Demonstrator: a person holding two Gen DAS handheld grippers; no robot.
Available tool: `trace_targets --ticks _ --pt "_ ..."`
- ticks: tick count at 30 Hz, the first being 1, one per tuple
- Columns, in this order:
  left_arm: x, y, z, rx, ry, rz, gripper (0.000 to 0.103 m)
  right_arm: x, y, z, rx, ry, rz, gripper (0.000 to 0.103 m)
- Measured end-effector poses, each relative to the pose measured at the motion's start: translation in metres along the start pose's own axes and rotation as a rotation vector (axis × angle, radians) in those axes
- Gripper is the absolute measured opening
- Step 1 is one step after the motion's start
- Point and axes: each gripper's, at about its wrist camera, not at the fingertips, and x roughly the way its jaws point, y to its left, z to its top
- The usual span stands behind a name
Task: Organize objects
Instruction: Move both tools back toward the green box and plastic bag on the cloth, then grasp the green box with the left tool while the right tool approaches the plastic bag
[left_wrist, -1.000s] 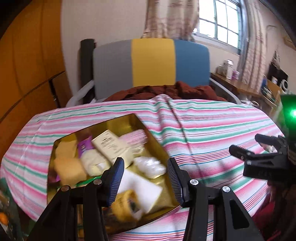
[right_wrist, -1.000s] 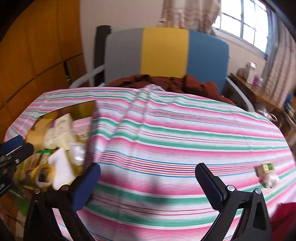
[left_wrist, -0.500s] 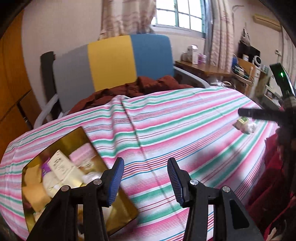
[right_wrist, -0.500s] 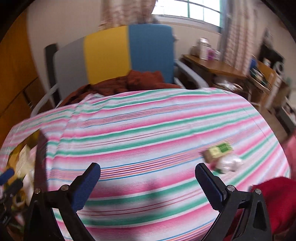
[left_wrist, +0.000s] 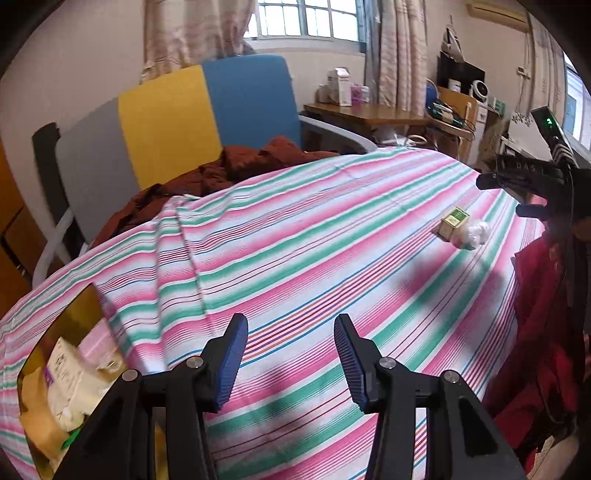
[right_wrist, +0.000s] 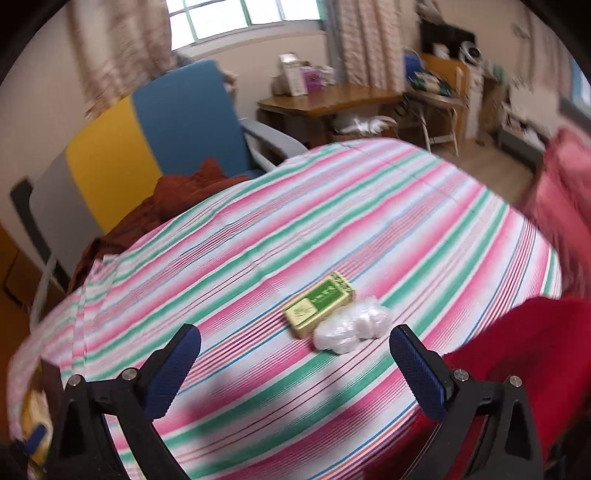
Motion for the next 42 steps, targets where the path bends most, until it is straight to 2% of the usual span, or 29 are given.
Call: trace_targets --ticks 6,11,17,22,27,36,37,40,42 --pt "0.021 -0.024 0.011 0.044 0.021 -0.039 0.049 0.019 -0.038 0.006 0.192 0.055 0.088 0.103" --pt "0.042 -0.047 0.022 0.088 0.040 -0.081 0.049 0.020 -0.056 0.008 0.303 0.015 0.158 0.103" --pt "0.065 -0.072 0.035 0.132 0.054 -0.119 0.049 0.016 -0.065 0.004 0.371 -0.029 0.253 0.103" --pt "0.087 -0.090 0.049 0.161 0.072 -0.161 0.049 0.016 -0.073 0.001 0.419 -0.052 0.290 0.103" --pt "0.108 -0.107 0.069 0.168 0.084 -0.240 0.049 0.011 -0.076 0.000 0.441 -0.087 0.315 0.103" --pt "0.145 -0.161 0.105 0.237 0.099 -0.415 0.049 0.020 -0.081 0.001 0.480 -0.075 0.352 0.103" --pt "0.147 -0.166 0.107 0.244 0.097 -0.415 0.049 0.020 -0.082 0.001 0.482 -0.076 0.358 0.103" --pt "0.152 -0.188 0.110 0.348 0.057 -0.423 0.049 0.020 -0.085 0.000 0.500 -0.080 0.376 0.103" --pt "0.159 -0.199 0.110 0.396 0.070 -0.441 0.049 0.021 -0.087 -0.001 0.518 -0.079 0.390 0.103"
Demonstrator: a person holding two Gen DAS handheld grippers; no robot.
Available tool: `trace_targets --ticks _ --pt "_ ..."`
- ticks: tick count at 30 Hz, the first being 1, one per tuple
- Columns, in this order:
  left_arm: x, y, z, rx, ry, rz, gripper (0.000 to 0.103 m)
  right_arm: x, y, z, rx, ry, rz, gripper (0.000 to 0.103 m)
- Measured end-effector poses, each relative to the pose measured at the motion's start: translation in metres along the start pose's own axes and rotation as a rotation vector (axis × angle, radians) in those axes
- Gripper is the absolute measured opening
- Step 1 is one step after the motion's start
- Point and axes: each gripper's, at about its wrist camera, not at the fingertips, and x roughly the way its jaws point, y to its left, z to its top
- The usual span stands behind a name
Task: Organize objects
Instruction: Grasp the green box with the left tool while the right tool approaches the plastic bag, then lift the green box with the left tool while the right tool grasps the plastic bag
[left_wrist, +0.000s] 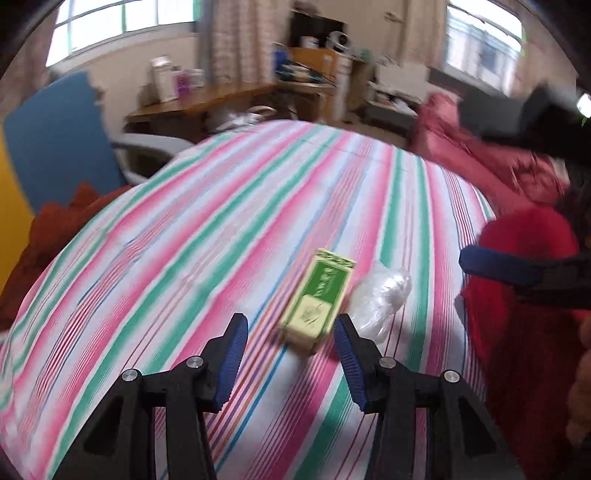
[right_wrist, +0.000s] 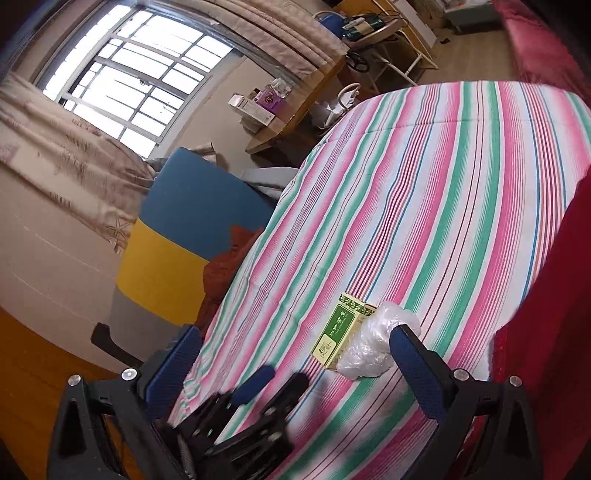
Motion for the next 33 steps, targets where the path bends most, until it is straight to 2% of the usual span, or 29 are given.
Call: trace_targets --ticks 3,5,7,8,10,13,19,27,29,33 --pt "0.018 -0.005 0.007 0.046 0.021 -0.023 0.049 0.000 -0.002 0.001 0.009 0.002 0.009 0.103" --pt "0.027 0.000 0.011 0.020 0.037 -0.032 0.049 0.000 -0.001 0.001 0.007 -0.002 0.003 0.103" --pt "0.037 0.008 0.013 -0.042 0.067 -0.076 0.048 -0.003 -0.007 0.002 0.032 -0.024 -0.007 0.103" --pt "0.039 0.008 0.012 -0.050 0.078 -0.083 0.046 -0.003 -0.009 0.003 0.042 -0.020 0.004 0.103" --pt "0.044 0.009 0.008 -0.039 0.088 -0.053 0.031 -0.002 -0.009 0.002 0.042 -0.009 0.013 0.103" --pt "0.034 0.016 -0.006 -0.071 0.063 -0.047 0.031 -0.001 -0.006 0.001 0.025 -0.009 -0.004 0.103" --pt "-0.004 0.035 -0.060 -0.159 0.066 0.036 0.030 0.001 -0.010 0.002 0.045 0.003 -0.050 0.103" --pt "-0.070 0.051 -0.143 -0.318 0.064 0.140 0.030 0.020 -0.018 0.004 0.079 0.090 -0.152 0.103" --pt "-0.087 0.055 -0.161 -0.358 0.057 0.144 0.030 0.026 -0.020 0.005 0.082 0.122 -0.191 0.103" --pt "-0.102 0.050 -0.178 -0.369 0.047 0.164 0.031 0.044 -0.021 0.010 0.078 0.175 -0.246 0.103"
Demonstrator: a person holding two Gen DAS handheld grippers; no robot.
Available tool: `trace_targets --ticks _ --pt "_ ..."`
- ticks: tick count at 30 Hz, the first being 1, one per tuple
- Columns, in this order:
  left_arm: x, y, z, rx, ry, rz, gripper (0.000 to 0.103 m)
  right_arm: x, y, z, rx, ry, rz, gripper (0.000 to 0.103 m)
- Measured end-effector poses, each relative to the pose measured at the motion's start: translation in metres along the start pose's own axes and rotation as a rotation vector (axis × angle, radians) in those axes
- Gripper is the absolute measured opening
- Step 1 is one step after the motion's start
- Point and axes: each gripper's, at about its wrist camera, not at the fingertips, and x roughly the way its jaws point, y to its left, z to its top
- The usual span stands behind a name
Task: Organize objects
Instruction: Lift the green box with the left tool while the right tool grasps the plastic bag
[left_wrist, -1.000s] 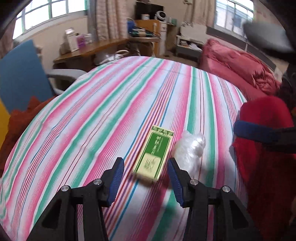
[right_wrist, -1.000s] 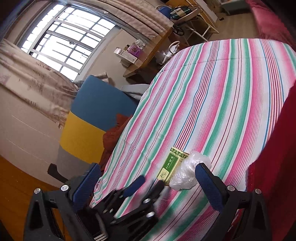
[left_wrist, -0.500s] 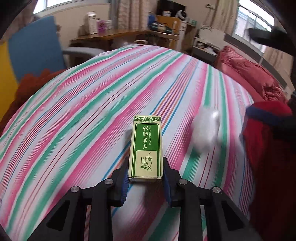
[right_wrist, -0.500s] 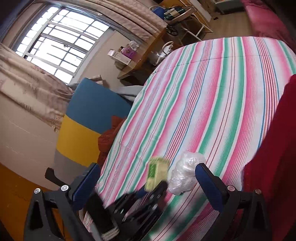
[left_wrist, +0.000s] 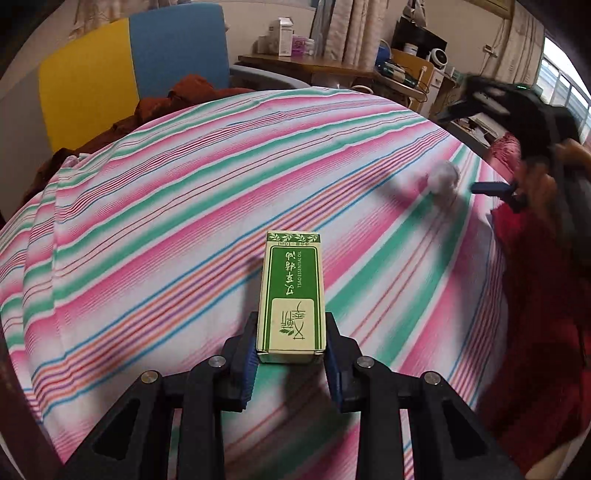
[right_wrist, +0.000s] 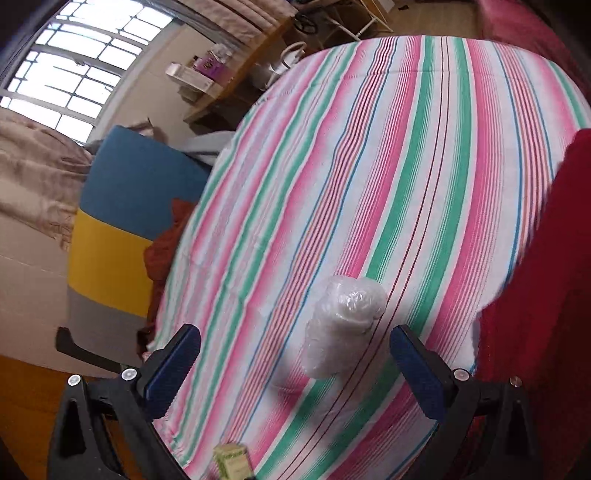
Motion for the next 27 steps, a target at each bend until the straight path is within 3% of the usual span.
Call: trace_targets --ticks 3,5,7,8,11,18,22,23,24,27 --pt "-0.004 0.003 -0.003 -0.023 -0.006 -0.024 0.033 0.022 0.004 0.003 -0.037 0.055 -0.082 0.093" --pt "-0.007 0.006 -0.005 -0.045 -0.011 -0.036 0.039 0.033 0.006 0.002 -0.072 0.075 -0.138 0.076" --pt "-0.010 0.010 -0.006 -0.059 -0.025 -0.043 0.043 0.042 0.011 0.000 -0.117 0.092 -0.189 0.065" --pt "-0.012 0.011 -0.006 -0.061 -0.028 -0.047 0.043 0.046 0.014 -0.001 -0.148 0.100 -0.210 0.055" --pt "-0.016 0.015 -0.005 -0.064 -0.041 -0.042 0.044 0.054 0.024 -0.008 -0.243 0.111 -0.271 0.036" --pt "-0.007 0.014 0.003 -0.041 -0.018 -0.044 0.045 0.073 0.062 -0.040 -0.506 0.213 -0.186 0.036" --pt "0.000 0.009 0.010 -0.022 -0.020 -0.046 0.044 0.080 0.071 -0.052 -0.580 0.278 -0.121 0.036" --pt "0.000 0.007 0.012 -0.017 -0.027 -0.048 0.043 0.079 0.072 -0.053 -0.591 0.278 -0.112 0.036" --pt "0.001 0.006 0.013 -0.013 -0.034 -0.035 0.031 0.079 0.073 -0.052 -0.599 0.277 -0.097 0.036" --pt "-0.002 0.007 0.012 -0.034 -0.043 -0.014 0.031 0.076 0.076 -0.053 -0.621 0.277 -0.055 0.036"
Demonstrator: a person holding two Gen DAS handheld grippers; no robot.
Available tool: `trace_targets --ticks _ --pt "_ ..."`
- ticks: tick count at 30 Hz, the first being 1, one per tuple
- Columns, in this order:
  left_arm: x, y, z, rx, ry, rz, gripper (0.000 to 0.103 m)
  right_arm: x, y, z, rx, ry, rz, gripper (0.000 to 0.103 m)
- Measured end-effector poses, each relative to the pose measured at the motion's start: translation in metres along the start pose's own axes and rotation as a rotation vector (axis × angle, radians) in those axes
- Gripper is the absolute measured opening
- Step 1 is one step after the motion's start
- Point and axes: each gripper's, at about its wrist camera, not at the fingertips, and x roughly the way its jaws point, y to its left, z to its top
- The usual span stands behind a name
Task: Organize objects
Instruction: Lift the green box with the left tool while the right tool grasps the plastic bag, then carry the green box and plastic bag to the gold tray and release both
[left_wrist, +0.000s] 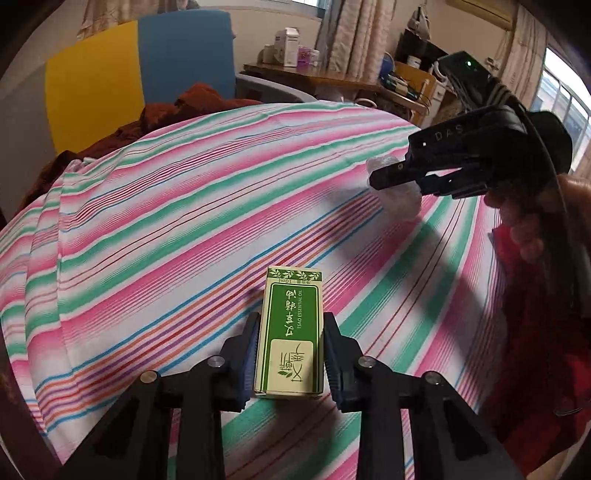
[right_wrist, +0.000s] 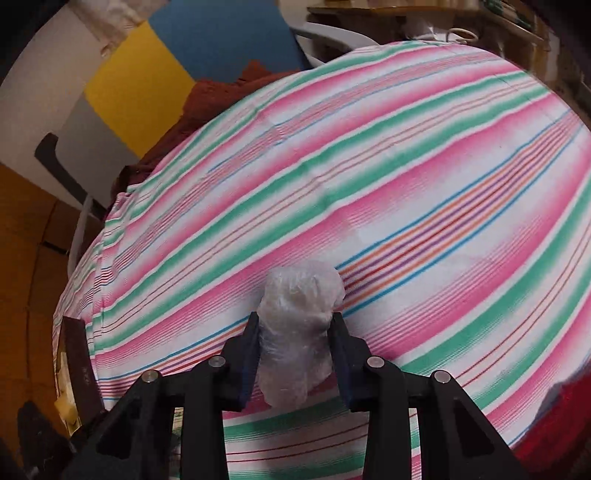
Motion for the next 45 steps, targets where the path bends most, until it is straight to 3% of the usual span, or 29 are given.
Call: trace_targets --ticks 14,25,35,45 --pt "-0.105 0.036 -0.010 -0.130 -0.176 0.170 0.031 -0.007 0.037 0.000 -0.091 -0.031 0.087 0.036" --pt "-0.154 0.065 -0.035 -0.217 -0.233 0.265 0.031 -0.010 0.088 -0.019 -0.305 -0.009 0.082 0.036" --pt "-0.182 0.106 -0.066 -0.343 -0.273 0.278 0.031 -0.023 0.169 -0.047 -0.466 -0.017 0.136 0.036" --pt "-0.247 0.193 -0.128 -0.586 -0.345 0.424 0.031 -0.034 0.293 -0.119 -0.702 0.016 0.356 0.036"
